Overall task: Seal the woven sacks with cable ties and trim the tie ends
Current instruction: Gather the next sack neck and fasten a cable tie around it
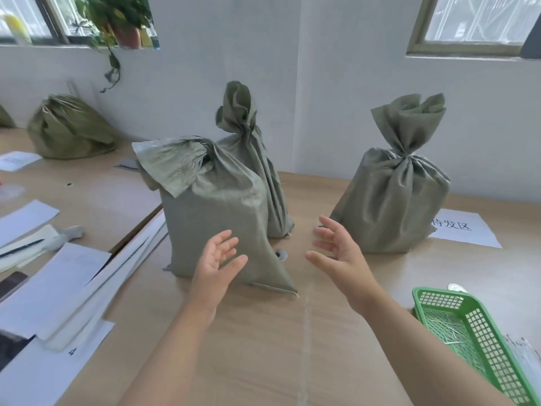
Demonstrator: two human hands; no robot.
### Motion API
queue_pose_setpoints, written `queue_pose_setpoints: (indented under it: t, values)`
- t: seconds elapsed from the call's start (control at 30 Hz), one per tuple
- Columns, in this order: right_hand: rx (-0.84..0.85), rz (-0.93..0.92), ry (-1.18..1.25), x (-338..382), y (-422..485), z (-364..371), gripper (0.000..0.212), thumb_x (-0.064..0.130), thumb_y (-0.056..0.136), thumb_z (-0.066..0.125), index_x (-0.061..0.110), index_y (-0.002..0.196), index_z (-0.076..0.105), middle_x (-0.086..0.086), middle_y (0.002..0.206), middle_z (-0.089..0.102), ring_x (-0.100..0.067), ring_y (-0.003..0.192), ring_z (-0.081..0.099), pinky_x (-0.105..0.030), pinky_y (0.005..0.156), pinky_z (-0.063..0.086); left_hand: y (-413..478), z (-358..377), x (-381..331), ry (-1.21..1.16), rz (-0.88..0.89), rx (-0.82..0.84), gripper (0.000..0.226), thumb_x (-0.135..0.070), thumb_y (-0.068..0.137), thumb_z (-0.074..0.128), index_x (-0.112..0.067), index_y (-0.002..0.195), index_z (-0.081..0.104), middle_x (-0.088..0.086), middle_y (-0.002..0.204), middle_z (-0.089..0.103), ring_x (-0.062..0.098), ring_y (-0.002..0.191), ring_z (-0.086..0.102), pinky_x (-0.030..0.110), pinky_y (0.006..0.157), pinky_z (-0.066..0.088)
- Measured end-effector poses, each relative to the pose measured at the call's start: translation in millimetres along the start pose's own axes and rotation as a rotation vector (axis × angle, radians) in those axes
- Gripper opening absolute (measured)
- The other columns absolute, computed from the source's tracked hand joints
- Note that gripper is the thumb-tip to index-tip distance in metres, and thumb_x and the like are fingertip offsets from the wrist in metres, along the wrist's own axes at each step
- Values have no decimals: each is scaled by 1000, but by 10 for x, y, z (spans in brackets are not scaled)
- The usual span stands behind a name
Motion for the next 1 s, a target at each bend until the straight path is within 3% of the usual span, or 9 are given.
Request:
queue_pose_setpoints:
  t: [0.2, 0.3, 0.43, 0.53, 0.63, 0.7, 0.83, 1.0]
  values:
    - [-20, 23, 1, 1, 540, 663, 71, 12, 86, 77, 39, 141, 43, 6, 136, 52, -13, 124, 54, -16, 76, 54, 521, -821, 56, 11, -8, -35, 57, -28, 79, 76, -37, 130, 54, -8, 134, 62, 8, 127, 56, 31, 106, 44]
    - [-36, 40, -31, -48, 819, 961, 73, 18, 84, 79, 47, 140, 41, 9, 138, 51, -12, 129, 51, -25, 88, 52, 777, -1274, 99, 14, -18, -80, 58, -31, 75, 80, -39, 127, 56, -9, 133, 62, 5, 126, 56, 30, 105, 43]
    - [-54, 103, -71, -127, 1088, 1202, 85, 21, 84, 79, 41, 151, 31, 8, 149, 41, -13, 135, 43, -29, 96, 46, 1142, -1732, 150, -28, -6, -185, 45, -13, 85, 77, -35, 120, 60, -2, 130, 62, 15, 130, 55, 31, 102, 43]
    - [-57, 156, -69, -208, 1202, 1308, 97, 23, 82, 81, 40, 156, 22, 9, 156, 33, -14, 140, 38, -43, 111, 42, 1373, -1846, 149, 25, -16, -250, 50, -13, 89, 75, -30, 131, 54, -5, 135, 56, 13, 132, 50, 31, 104, 42]
    - [-45, 176, -51, -271, 1275, 1397, 104, 33, 71, 85, 49, 152, 23, 13, 157, 36, -16, 141, 40, -49, 111, 43, 1570, -1814, 188, 49, -66, -188, 66, -20, 86, 78, -28, 143, 46, -6, 147, 50, 10, 136, 45, 38, 113, 39]
    - [-27, 152, -39, -302, 1314, 1447, 98, 31, 69, 84, 53, 148, 29, 14, 149, 47, -15, 134, 50, -47, 105, 49, 1650, -1744, 213, 25, -90, -103, 77, -31, 74, 83, -32, 142, 47, -7, 143, 57, 9, 133, 51, 43, 113, 41]
    - [-34, 128, -1, -333, 1325, 1527, 78, 6, 82, 76, 36, 145, 41, 11, 130, 63, -10, 116, 64, -34, 97, 56, 1716, -1702, 280, 41, -112, -51, 81, -39, 64, 82, -34, 139, 51, -11, 131, 66, 8, 125, 59, 45, 109, 46]
    - [-133, 148, -34, -403, 1301, 1493, 52, 13, 87, 71, 36, 131, 54, 12, 116, 69, -14, 106, 68, -43, 95, 56, 1692, -1684, 296, 157, -108, -43, 63, -40, 69, 80, -34, 128, 61, -11, 123, 70, 11, 120, 62, 45, 105, 50]
Point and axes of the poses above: each hand's wrist, its own y-axis towards the middle knuckle, its own z-axis out of the palm, x = y × z, the point moved 6 cm from there along y, towards the middle knuckle
